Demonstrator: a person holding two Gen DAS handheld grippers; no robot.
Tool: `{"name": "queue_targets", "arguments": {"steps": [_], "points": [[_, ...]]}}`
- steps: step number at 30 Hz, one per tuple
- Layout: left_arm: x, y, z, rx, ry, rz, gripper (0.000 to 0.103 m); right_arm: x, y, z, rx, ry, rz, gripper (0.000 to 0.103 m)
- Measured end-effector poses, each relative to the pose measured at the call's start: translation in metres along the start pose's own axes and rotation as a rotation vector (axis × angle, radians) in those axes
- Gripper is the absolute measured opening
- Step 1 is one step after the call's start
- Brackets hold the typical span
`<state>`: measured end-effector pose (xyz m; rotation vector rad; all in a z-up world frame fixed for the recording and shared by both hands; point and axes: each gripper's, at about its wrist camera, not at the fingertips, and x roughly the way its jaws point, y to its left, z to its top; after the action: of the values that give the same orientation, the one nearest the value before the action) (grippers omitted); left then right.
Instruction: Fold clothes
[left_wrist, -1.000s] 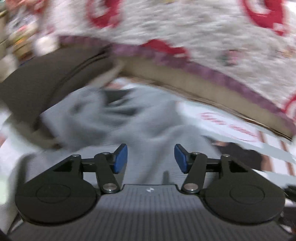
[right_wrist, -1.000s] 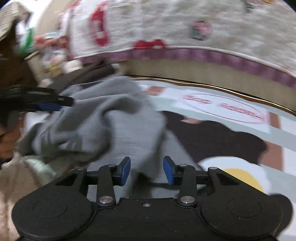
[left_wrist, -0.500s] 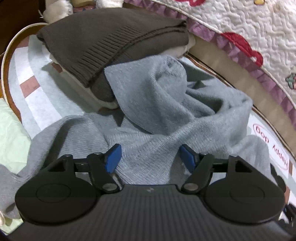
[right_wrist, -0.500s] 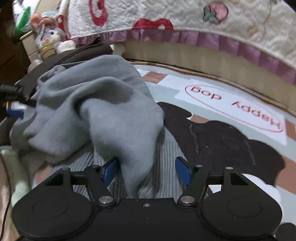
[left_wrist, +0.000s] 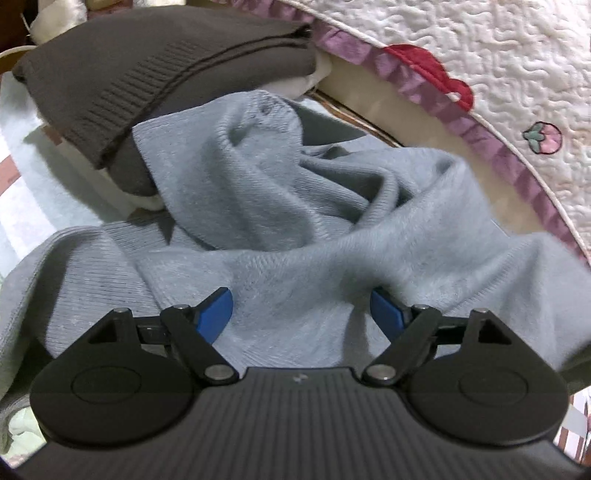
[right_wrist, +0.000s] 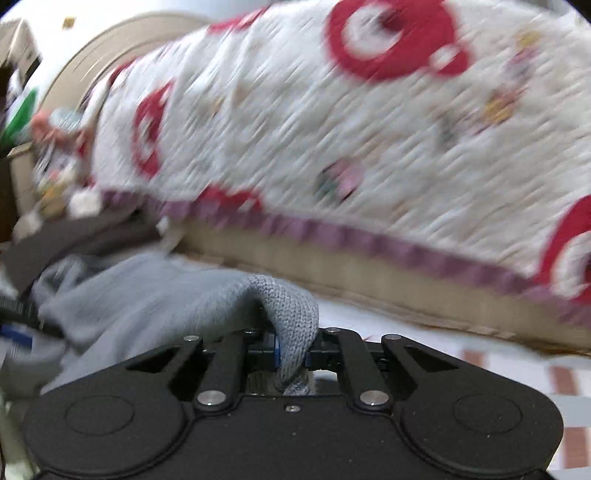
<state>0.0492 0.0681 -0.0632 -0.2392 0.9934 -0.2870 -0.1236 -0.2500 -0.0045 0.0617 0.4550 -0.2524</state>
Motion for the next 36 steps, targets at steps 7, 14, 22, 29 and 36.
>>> {"name": "queue_targets", "arguments": {"steps": [7, 14, 22, 29, 36], "points": [[-0.007, -0.005, 0.0, -0.022, -0.009, -0.057, 0.082, -0.068, -0.007, 0.008, 0.049, 0.107, 0.163, 0.012], [-0.007, -0.001, 0.002, -0.039, 0.019, 0.02, 0.075, -0.038, 0.003, -0.071, 0.108, 0.569, 0.498, 0.014], [-0.026, 0.012, 0.028, -0.133, 0.024, 0.097, 0.076, -0.032, -0.016, -0.025, -0.056, 0.588, 0.573, 0.034], [-0.01, 0.02, 0.071, -0.284, 0.024, 0.048, 0.079, 0.028, -0.067, 0.065, 0.11, 0.431, 0.573, 0.057], [0.013, 0.016, 0.057, -0.199, -0.003, 0.161, 0.079, 0.195, -0.006, 0.068, 0.036, 0.633, 0.493, 0.057]]}}
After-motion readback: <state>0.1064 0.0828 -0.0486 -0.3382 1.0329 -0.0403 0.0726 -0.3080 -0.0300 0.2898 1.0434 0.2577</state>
